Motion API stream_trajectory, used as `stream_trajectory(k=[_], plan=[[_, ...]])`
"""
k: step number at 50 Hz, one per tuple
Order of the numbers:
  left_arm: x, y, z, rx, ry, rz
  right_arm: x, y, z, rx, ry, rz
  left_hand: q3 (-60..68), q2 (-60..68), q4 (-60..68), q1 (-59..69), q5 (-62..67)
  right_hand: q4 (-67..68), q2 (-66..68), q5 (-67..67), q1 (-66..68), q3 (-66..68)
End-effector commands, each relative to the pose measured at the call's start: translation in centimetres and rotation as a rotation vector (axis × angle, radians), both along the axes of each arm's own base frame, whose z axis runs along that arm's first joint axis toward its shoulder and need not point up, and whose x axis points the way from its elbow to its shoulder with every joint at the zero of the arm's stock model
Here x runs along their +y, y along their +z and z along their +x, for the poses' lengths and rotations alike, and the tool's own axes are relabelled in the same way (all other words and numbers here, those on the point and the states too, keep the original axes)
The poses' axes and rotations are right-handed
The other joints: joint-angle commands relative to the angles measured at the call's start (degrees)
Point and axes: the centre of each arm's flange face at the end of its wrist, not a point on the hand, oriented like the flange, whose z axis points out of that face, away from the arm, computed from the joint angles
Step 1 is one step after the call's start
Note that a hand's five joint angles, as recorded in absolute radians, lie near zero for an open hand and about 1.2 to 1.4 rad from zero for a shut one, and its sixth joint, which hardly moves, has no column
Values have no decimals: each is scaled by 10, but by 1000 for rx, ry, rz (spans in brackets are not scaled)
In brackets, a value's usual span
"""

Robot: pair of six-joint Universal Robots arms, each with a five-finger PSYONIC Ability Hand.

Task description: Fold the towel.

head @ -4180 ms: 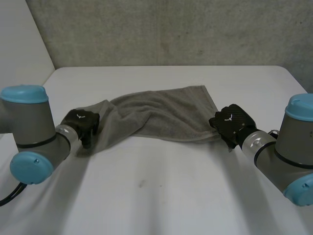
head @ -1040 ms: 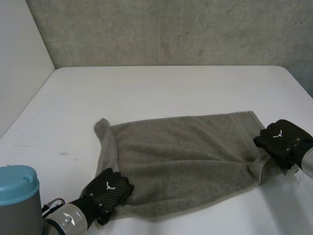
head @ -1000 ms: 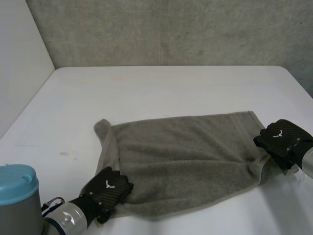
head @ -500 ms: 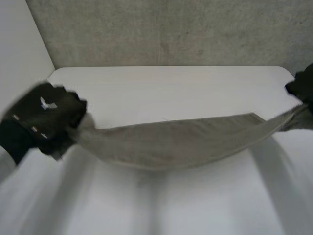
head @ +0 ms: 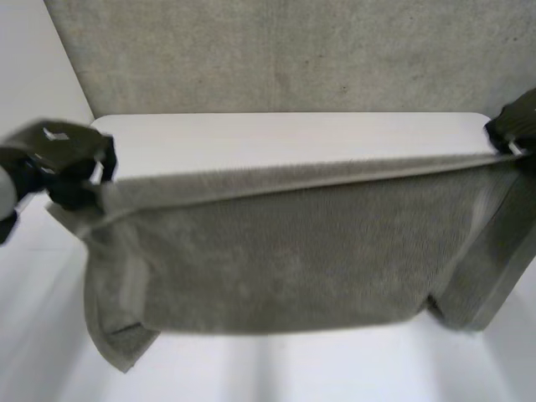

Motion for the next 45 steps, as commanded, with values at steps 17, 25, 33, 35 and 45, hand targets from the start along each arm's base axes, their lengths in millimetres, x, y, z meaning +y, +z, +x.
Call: stream_trajectory(k=[17, 25, 33, 35, 45], plan=[[-128, 99, -72, 382, -33, -504, -117, 80, 74, -322, -46, -780, 103, 103, 103, 121, 109, 30, 31, 16, 33, 34], [-120, 141, -64, 572, -16, -599, -95, 125, 67, -434, -48, -914, 103, 103, 103, 121, 109, 30, 31, 16, 33, 34], [-130, 77, -64, 505, 28, -374, -95, 59, 70, -349, -23, -656, 103, 103, 103, 121, 109, 30, 31, 16, 33, 34], [-131, 55, -64, 484, 43, -312, -95, 37, 73, -319, 4, -590, 103, 103, 103, 121, 109, 30, 31, 16, 33, 34], [-122, -75, -63, 259, 23, -118, -87, -123, 78, -65, 109, -227, 103, 103, 103, 121, 109, 30, 31, 16, 33, 34]])
